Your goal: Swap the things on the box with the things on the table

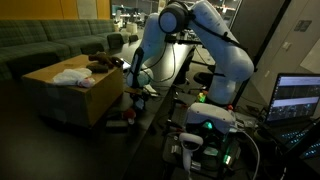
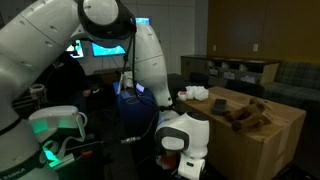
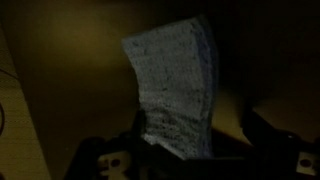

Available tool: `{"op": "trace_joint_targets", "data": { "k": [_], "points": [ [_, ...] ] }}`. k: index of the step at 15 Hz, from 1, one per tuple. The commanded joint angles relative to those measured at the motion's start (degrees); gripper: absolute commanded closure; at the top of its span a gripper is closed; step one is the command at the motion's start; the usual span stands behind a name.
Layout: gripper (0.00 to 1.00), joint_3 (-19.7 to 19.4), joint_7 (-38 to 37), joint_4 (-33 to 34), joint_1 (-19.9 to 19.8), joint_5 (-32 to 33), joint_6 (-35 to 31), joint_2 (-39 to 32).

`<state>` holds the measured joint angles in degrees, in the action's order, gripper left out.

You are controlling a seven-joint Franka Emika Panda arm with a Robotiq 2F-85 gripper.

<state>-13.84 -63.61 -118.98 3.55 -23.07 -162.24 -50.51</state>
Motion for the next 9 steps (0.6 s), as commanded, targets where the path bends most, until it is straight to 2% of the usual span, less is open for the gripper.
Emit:
{"op": "trace_joint_targets", "data": {
  "k": [1, 2, 3, 4, 9],
  "points": [
    [0.0, 0.1, -1.6, 2.0, -0.2, 1.3, 0.9, -1.6],
    [0.0, 0.4, -1.4, 1.8, -0.3, 1.2, 0.9, -1.6],
    [0.07, 0.4, -1.5, 1.7, -0.3, 1.2, 1.0, -1.6],
    [0.25, 0.5, -1.5, 1.4, -0.3, 1.1, 1.0, -1.6],
    [0.65, 0.3, -1.7, 0.9, -0.1, 1.2, 0.8, -1.2]
  ]
}}
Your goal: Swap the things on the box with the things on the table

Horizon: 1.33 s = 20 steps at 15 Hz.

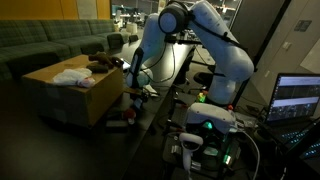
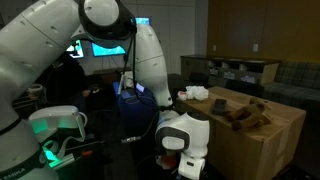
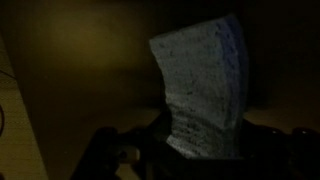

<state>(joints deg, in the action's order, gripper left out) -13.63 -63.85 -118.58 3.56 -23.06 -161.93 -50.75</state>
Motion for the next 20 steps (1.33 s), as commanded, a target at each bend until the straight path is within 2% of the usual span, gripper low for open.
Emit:
{"op": "trace_joint_targets", "data": {
  "k": [1, 3, 5, 8, 11, 15, 20],
  "points": [
    [0.73, -0.2, -1.4, 0.4, 0.2, 1.4, 0.4, -0.7],
    [0.88, -0.8, -1.0, 0.1, 0.7, 2.3, 0.6, -0.1],
    [1.0, -0.7, 0.5, -0.4, 0.4, 3.4, 0.7, 1.1],
    [0.96, 0.9, 5.2, -1.7, -1.3, 5.7, -0.4, 3.9],
    [0.97, 2.7, 13.9, -3.5, -3.8, 7.7, -0.1, 9.2],
    [0.97, 2.7, 24.9, -4.9, -4.8, 10.6, 6.2, 17.2],
    [0.97, -0.3, 35.5, -6.2, -4.1, 18.1, 18.3, 27.5]
  ]
}}
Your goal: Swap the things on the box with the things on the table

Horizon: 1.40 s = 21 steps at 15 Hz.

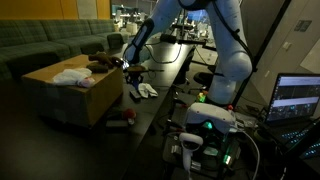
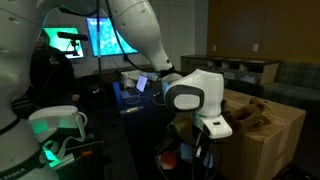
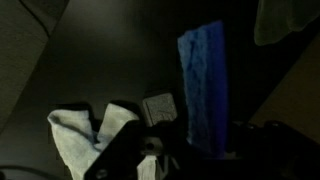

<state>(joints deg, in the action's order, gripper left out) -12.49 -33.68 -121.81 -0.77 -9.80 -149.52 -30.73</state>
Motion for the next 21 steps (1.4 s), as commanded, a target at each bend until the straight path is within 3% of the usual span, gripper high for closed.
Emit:
{"op": "trace_joint_targets", "data": {
  "k": [1, 6, 10, 17, 21],
  "points": [
    [0.97, -2.2, 6.3, -3.1, 0.8, 7.6, 7.9, 9.2],
    [0.97, -2.4, 10.9, -1.7, 0.4, 20.5, 13.2, 16.5],
    [0.97, 0.0, 11.4, 2.0, 0.5, 25.2, 13.4, 18.2],
    [0.97, 5.2, 10.1, 15.6, 4.5, 28.5, 13.7, 10.6],
    [0.97, 6.2, 12.3, 24.6, 6.7, 29.0, 13.4, 4.5]
  ]
}}
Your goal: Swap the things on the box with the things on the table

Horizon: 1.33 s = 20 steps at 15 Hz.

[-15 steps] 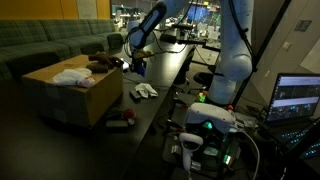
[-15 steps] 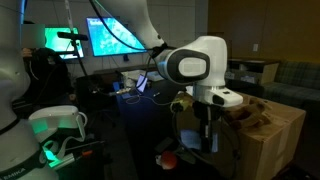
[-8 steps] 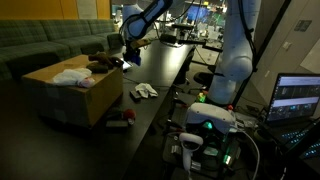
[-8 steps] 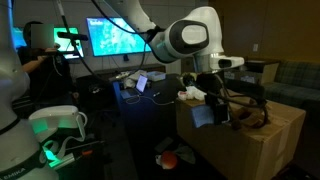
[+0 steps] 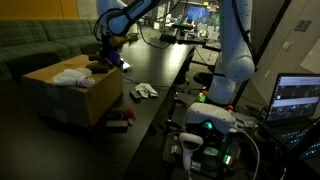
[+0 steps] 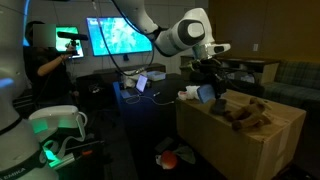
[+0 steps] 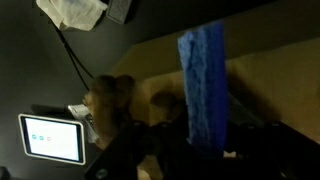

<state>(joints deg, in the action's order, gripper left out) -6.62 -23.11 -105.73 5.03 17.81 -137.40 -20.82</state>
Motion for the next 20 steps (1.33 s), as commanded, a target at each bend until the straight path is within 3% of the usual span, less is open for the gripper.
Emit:
{"op": "trace_joint_targets", "data": {
  "k": [1, 14, 20],
  "points": [
    [0.97, 0.4, 2.5, 11.2, 1.3, 1.3, 0.9, -7.7],
    [0.97, -1.5, 11.8, 39.1, 1.5, 0.1, -8.4, -29.4],
    [0.97, -4.1, 12.7, 49.4, 0.3, -0.3, -8.4, -37.9]
  ]
}}
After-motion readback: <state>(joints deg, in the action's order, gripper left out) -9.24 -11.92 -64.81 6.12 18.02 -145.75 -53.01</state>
